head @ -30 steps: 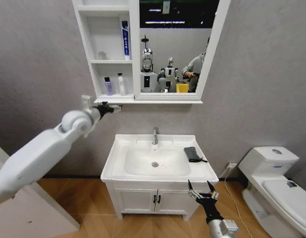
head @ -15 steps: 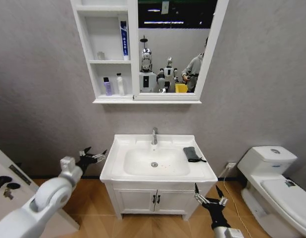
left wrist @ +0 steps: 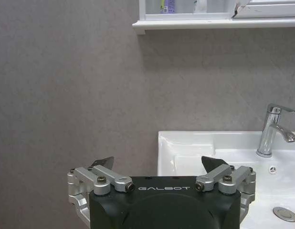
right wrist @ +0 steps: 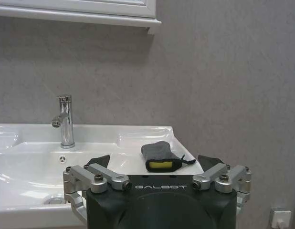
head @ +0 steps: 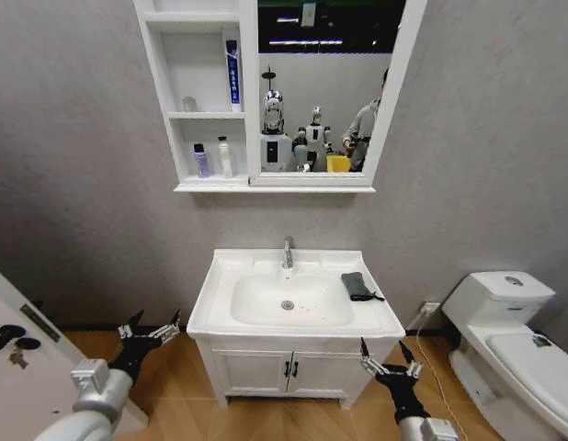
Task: Move facial cleanser and shampoo from washbasin to cabinet, then wipe washbasin with towel.
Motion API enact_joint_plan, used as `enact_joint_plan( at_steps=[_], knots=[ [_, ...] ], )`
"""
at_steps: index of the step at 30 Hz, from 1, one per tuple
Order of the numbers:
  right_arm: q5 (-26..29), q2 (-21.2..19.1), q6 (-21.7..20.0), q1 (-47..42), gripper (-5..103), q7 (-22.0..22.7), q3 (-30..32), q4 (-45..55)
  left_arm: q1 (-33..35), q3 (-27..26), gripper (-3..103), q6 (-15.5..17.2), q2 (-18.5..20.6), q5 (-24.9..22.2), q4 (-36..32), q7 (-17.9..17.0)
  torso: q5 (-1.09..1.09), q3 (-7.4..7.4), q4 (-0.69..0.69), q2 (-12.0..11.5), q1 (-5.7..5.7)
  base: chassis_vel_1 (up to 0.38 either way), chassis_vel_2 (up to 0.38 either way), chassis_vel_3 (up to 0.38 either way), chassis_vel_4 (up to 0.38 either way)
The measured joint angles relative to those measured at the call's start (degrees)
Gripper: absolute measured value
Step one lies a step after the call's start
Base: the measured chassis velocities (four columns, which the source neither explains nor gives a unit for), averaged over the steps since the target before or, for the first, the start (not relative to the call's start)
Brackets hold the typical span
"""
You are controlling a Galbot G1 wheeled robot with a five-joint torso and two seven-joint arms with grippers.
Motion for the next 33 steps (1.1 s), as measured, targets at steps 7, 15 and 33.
enact_joint_plan(
  at_steps=[7, 15, 33],
  knots=[
    [0.9, -0.4, 0.5, -0.8, 100, -0.5, 1.3, -0.1, 0.3, 0.5, 100, -0.1, -1.5, 0.6, -0.2, 0.1, -0.01, 0.0, -0.01, 0.0, 0.0, 0.0, 0.0, 0.0, 0.0],
    [9.4, -4.0, -5.6, 3.9, 100, -0.1, 5.9, 1.9, 0.0, 0.7, 100, -0.1, -1.3, 0.4, -0.1, 0.1, 0.0, 0.01, 0.0, 0.0, 0.0, 0.0, 0.0, 0.0, 0.0],
    [28.9, -23.0, -22.4, 32.5, 100, 4.5, 2.7, -12.2, -0.3, 0.8, 100, 0.0, -1.1, 0.1, 0.0, 0.0, 0.0, 0.01, 0.0, 0.0, 0.01, 0.0, 0.0, 0.0, 0.0]
  ],
)
